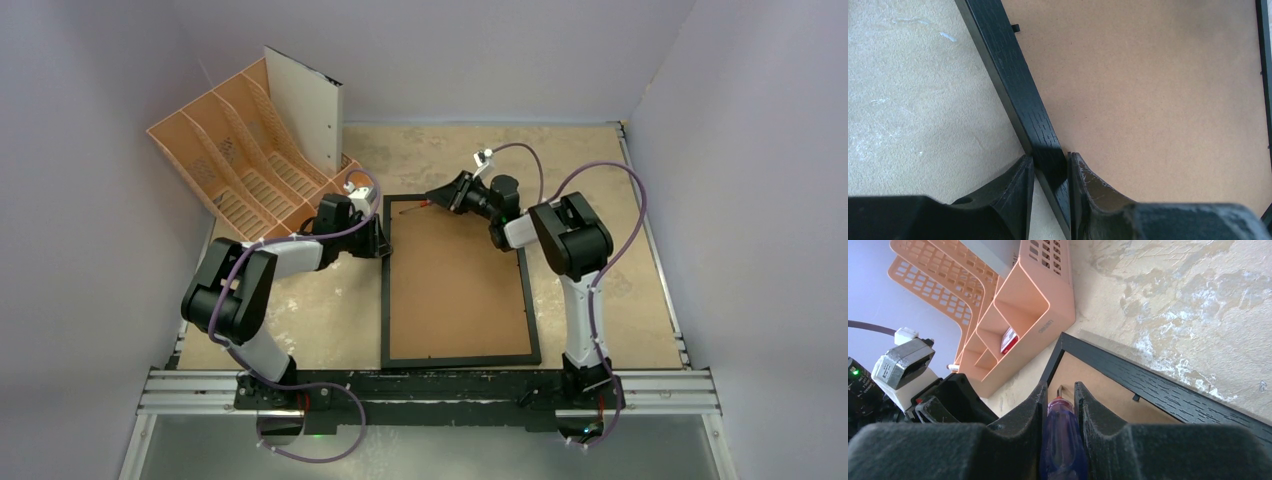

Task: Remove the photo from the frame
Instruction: Release the photo frame item from the photo frame.

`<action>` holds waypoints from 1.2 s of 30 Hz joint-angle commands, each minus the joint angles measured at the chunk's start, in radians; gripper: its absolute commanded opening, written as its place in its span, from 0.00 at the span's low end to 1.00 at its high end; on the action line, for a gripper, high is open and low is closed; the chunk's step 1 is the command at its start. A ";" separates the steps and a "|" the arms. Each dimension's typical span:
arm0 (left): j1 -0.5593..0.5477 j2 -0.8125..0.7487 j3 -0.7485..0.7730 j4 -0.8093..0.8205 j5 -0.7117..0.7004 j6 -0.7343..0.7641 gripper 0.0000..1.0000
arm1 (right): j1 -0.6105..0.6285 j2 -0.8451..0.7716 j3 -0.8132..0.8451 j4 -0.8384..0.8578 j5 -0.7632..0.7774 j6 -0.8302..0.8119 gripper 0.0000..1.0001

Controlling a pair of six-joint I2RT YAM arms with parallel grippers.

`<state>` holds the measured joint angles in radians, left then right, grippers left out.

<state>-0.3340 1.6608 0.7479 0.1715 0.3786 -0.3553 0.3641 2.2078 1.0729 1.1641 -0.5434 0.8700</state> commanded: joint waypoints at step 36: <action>0.000 0.015 -0.004 -0.017 0.018 0.044 0.17 | 0.052 0.042 -0.014 0.094 -0.055 0.015 0.00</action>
<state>-0.3340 1.6608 0.7479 0.1715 0.3794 -0.3553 0.4026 2.2448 1.0702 1.2369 -0.5758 0.9012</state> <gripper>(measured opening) 0.293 0.252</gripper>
